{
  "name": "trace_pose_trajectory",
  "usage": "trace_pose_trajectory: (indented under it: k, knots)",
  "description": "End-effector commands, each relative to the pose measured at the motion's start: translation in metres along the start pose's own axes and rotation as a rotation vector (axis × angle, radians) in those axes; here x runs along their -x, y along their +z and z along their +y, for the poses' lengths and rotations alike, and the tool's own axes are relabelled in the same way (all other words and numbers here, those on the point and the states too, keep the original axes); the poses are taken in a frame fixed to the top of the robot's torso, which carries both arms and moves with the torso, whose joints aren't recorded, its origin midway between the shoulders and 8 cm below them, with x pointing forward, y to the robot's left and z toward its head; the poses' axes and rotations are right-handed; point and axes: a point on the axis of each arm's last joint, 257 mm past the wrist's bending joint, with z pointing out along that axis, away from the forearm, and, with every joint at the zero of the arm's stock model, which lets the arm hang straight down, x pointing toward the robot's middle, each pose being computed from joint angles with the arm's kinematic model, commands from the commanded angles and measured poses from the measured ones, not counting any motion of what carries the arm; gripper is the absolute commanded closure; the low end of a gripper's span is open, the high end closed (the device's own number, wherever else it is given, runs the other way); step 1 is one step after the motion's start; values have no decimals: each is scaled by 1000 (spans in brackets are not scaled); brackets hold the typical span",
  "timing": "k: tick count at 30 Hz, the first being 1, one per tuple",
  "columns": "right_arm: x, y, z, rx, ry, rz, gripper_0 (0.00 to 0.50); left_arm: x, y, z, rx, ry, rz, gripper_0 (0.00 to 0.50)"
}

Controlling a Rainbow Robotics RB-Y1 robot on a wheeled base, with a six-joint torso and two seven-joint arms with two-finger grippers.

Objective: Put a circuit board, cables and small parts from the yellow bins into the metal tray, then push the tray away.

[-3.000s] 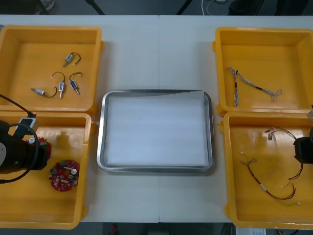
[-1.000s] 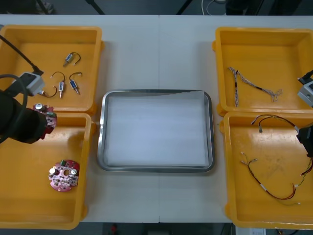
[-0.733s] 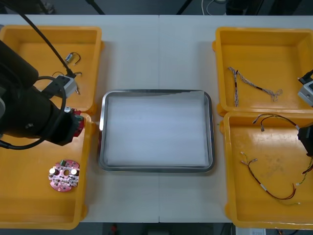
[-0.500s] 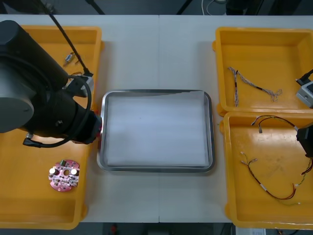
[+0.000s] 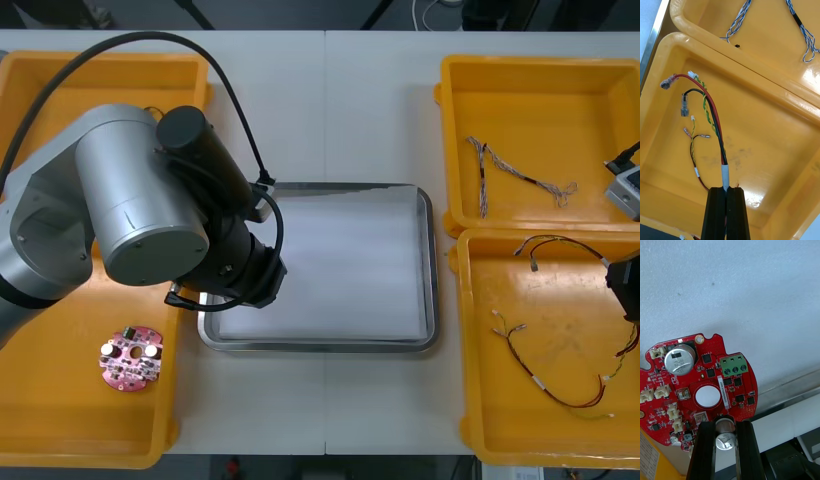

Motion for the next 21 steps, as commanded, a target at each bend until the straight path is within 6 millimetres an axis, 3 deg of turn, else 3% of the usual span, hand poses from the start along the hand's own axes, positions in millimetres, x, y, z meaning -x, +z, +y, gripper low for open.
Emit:
trace_pose_trajectory:
  k: [1, 10, 21]
  knots:
    - [7, -10, -2, -35, -103, -15, 500, 8, 9, -8, 16, 0, -15, 500]
    - [7, -10, -2, -33, -103, -15, 500, -4, 35, -1, 47, -14, 31, 500]
    - [7, -10, 0, -28, -103, -14, 500, -10, 44, -5, 39, -25, 45, 500]
